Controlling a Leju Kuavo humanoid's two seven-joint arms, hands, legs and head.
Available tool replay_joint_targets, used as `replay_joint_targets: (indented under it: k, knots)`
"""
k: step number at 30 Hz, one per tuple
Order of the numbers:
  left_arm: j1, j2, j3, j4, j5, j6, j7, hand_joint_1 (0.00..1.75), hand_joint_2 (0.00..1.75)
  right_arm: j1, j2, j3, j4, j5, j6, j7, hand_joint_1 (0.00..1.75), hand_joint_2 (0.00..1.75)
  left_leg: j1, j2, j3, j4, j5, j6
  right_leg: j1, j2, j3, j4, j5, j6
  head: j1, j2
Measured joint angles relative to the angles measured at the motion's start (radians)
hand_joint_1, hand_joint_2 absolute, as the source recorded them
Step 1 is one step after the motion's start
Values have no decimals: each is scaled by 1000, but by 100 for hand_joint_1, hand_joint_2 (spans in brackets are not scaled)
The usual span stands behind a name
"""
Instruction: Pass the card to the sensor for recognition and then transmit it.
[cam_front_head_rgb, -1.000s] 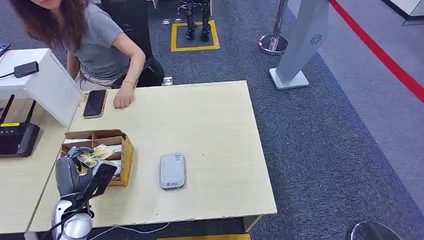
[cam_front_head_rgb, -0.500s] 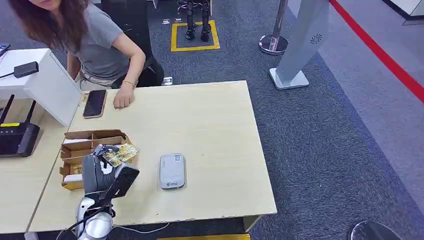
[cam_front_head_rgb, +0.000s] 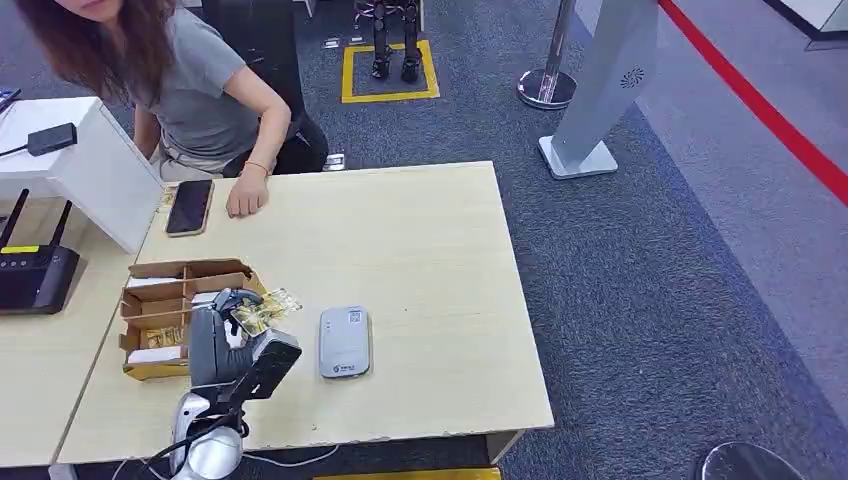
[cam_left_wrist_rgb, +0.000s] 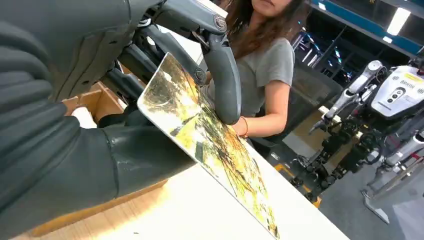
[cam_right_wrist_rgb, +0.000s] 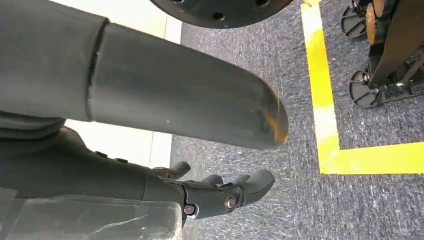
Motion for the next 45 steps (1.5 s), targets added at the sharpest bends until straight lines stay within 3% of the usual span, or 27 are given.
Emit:
replay_joint_targets:
  k: [11,20,28,35,45]
  knots:
    - [-15,0,-9,13,-35,5,23,175,175,0,0,2,0,4,1,3,0,0,0,0,0,0,0,0,0,0,0,0,0,0,0,0]
    - [-82,-4,-23,189,-131,28,69,175,175,-1,0,16,0,6,3,5,0,0,0,0,0,0,0,0,0,0,0,0,0,0,0,0]
    - [-119,-18,-24,340,-142,32,75,175,175,-2,0,21,0,18,3,6,0,0,0,0,0,0,0,0,0,0,0,0,0,0,0,0]
    - [-139,-24,-24,414,-149,38,79,175,175,-2,-2,23,0,19,5,7,0,0,0,0,0,0,0,0,0,0,0,0,0,0,0,0]
    - [-152,-45,-31,454,-101,42,-17,175,175,-3,-3,28,0,20,6,6,0,0,0,0,0,0,0,0,0,0,0,0,0,0,0,0]
